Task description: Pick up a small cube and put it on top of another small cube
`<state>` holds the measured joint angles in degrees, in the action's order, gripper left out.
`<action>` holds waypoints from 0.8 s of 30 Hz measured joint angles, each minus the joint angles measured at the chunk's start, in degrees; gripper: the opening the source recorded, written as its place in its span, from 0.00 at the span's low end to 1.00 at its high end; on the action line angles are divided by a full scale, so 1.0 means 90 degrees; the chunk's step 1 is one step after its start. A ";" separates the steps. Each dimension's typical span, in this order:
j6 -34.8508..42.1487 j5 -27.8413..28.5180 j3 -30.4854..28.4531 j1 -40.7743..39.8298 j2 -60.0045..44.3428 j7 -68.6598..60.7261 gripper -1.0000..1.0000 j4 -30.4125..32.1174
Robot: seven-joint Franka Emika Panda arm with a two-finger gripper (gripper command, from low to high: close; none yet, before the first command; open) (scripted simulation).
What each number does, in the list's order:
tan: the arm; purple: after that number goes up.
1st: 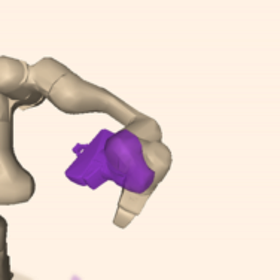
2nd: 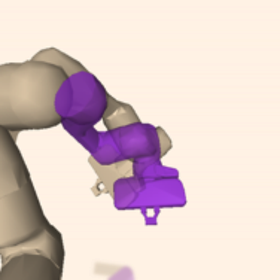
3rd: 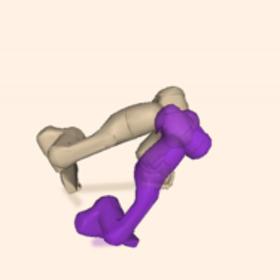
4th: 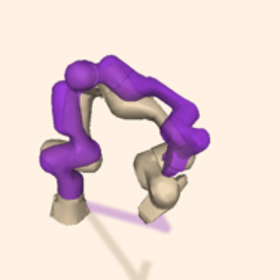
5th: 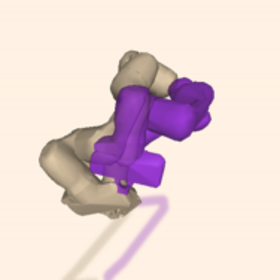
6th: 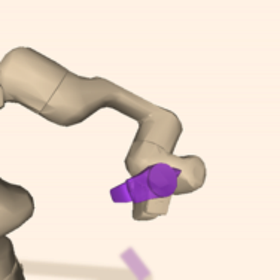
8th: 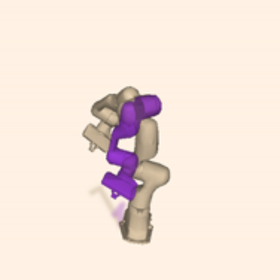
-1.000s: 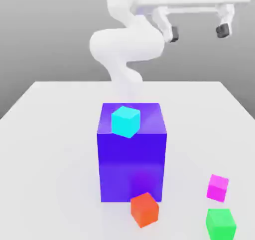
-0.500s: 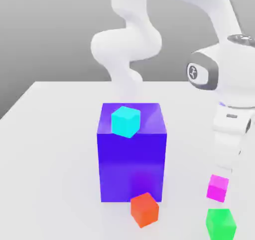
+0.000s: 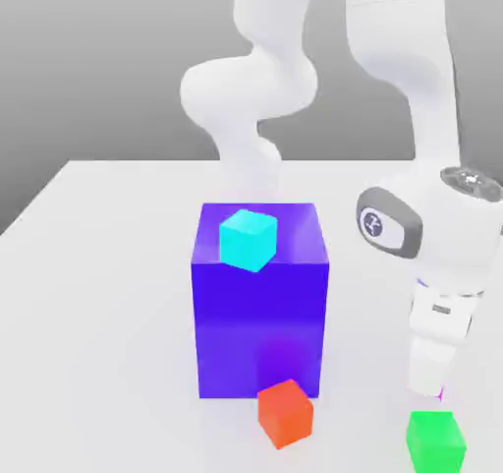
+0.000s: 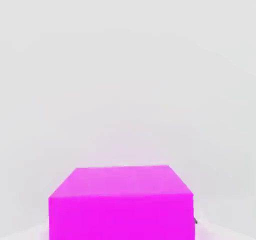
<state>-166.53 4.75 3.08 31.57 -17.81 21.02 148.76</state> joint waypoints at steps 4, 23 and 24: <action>0.0716 -0.0258 0.0110 -0.0093 0.0814 -0.0254 0.00 0.0104; 0.1333 -0.0355 -0.0134 -0.0959 -0.0392 -0.2376 1.00 -0.1722; 0.1406 -0.0360 -0.0130 -0.0962 -0.0312 -0.2382 1.00 -0.1719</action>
<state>-153.87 1.51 1.91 22.91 -20.62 -0.42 133.29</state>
